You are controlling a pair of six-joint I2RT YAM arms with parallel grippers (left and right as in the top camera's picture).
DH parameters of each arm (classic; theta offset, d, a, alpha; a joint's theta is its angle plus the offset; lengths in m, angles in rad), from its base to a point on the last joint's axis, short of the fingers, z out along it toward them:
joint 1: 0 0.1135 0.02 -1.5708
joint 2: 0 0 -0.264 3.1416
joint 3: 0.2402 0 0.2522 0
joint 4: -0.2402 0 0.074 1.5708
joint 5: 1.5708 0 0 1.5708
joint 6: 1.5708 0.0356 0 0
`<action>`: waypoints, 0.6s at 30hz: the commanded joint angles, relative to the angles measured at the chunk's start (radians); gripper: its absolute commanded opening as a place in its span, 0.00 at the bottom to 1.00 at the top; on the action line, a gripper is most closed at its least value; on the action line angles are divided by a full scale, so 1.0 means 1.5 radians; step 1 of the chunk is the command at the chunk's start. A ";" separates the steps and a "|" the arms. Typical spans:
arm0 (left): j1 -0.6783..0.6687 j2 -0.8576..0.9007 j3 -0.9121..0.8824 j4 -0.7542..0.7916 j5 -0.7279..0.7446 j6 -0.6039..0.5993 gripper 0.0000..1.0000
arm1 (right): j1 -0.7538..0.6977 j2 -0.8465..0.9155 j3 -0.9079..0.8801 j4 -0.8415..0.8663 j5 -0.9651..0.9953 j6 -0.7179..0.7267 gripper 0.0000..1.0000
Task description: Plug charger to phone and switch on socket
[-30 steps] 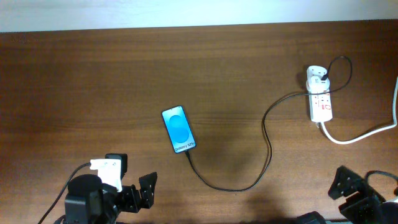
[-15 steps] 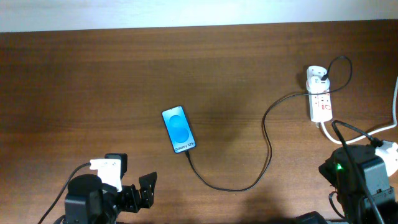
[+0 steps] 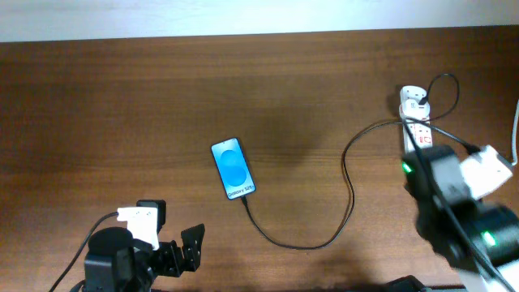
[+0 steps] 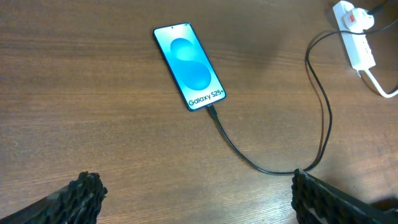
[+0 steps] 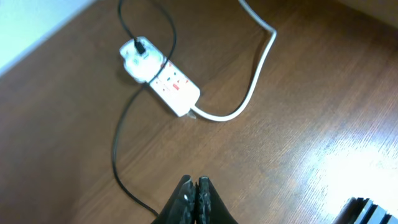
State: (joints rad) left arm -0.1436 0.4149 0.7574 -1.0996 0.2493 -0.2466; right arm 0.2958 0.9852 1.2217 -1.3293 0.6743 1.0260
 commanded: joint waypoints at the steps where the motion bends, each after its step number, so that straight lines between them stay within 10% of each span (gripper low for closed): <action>1: 0.000 -0.004 -0.002 0.001 -0.007 0.001 0.99 | -0.034 0.125 0.006 0.037 0.025 0.005 0.04; 10: 0.000 -0.005 -0.002 0.001 -0.007 0.001 0.99 | -0.425 0.352 0.006 0.359 -0.435 -0.365 0.04; 18: 0.000 -0.005 -0.002 0.001 -0.007 0.001 0.99 | -0.447 0.523 0.006 0.530 -0.483 -0.380 0.04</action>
State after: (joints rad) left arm -0.1436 0.4141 0.7570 -1.1000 0.2485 -0.2466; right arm -0.3706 1.7447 1.2209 -0.5804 -0.0296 0.4664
